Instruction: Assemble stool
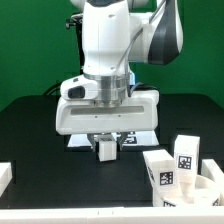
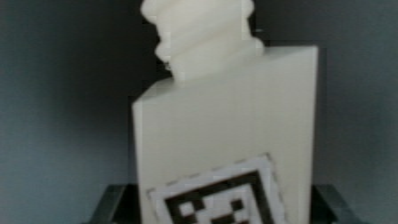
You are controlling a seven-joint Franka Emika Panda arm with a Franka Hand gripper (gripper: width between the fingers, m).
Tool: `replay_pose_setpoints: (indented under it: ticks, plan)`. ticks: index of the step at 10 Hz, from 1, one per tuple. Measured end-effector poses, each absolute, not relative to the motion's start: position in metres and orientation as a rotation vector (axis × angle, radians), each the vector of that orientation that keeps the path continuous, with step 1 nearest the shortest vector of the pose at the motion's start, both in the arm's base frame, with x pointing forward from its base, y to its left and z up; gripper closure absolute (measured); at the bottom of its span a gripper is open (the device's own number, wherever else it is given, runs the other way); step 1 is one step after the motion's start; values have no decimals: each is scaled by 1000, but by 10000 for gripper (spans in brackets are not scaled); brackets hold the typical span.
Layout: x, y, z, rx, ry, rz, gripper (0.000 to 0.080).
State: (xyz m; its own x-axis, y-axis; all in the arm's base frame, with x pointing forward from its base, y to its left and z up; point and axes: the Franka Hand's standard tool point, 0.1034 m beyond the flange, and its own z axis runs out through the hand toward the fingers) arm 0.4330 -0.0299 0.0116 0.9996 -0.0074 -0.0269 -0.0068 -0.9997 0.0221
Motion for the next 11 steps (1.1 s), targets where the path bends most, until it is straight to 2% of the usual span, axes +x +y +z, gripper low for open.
replay_pose_setpoints:
  ticks: [3, 5, 6, 7, 8, 9, 11]
  plan:
    - [427, -54, 10, 3092, -720, -27, 482]
    - [425, -51, 9, 3118, -723, -97, 482]
    - [427, -53, 12, 3144, -766, -183, 303]
    - [429, -55, 16, 3174, -820, -299, 199]
    - [430, -51, 21, 3194, -890, -517, 199]
    - [436, -50, 23, 3197, -927, -644, 158]
    - [432, -49, 20, 3195, -923, -801, 152]
